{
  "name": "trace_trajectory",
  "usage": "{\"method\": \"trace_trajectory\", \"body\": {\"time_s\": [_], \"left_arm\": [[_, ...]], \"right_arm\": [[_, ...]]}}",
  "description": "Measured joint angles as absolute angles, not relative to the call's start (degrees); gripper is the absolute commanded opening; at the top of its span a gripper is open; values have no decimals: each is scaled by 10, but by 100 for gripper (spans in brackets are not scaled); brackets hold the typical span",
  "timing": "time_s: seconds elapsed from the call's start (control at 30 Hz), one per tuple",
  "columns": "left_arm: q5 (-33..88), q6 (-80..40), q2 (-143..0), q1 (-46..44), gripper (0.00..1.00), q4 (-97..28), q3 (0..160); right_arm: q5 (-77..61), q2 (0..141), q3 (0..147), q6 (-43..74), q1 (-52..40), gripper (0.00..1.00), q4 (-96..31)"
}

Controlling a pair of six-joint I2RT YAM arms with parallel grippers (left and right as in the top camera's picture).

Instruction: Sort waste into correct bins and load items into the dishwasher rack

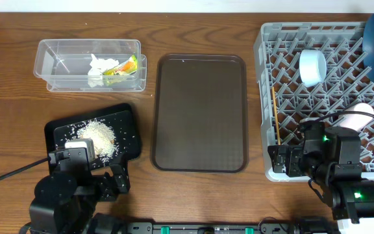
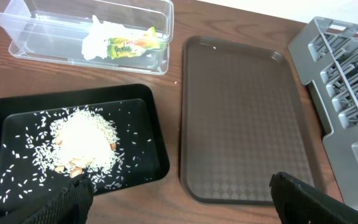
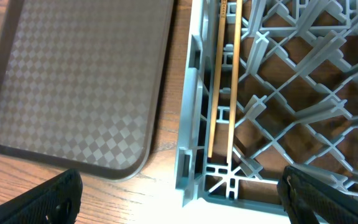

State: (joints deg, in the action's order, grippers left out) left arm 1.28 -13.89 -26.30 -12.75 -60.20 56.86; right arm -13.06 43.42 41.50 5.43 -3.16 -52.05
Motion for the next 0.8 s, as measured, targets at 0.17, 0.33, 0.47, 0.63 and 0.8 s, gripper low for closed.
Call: {"method": "trace_trajectory", "body": {"time_s": [0.17, 0.33, 0.47, 0.63, 0.8], "left_arm": [[13, -139, -263, -128, 94, -602, 569], [13, -139, -263, -128, 94, -602, 569], [13, -139, -263, -128, 94, -602, 569], [13, -139, -263, -128, 94, -602, 568], [13, -139, -263, -128, 94, -602, 568]], "right_arm": [[-127, 434, 415, 54, -32, 99, -521], [-106, 432, 415, 54, -32, 99, -513], [-81, 401, 408, 44, -32, 99, -467], [-66, 310, 352, -1, -32, 99, -360], [-61, 228, 246, -19, -32, 99, -248]]}}
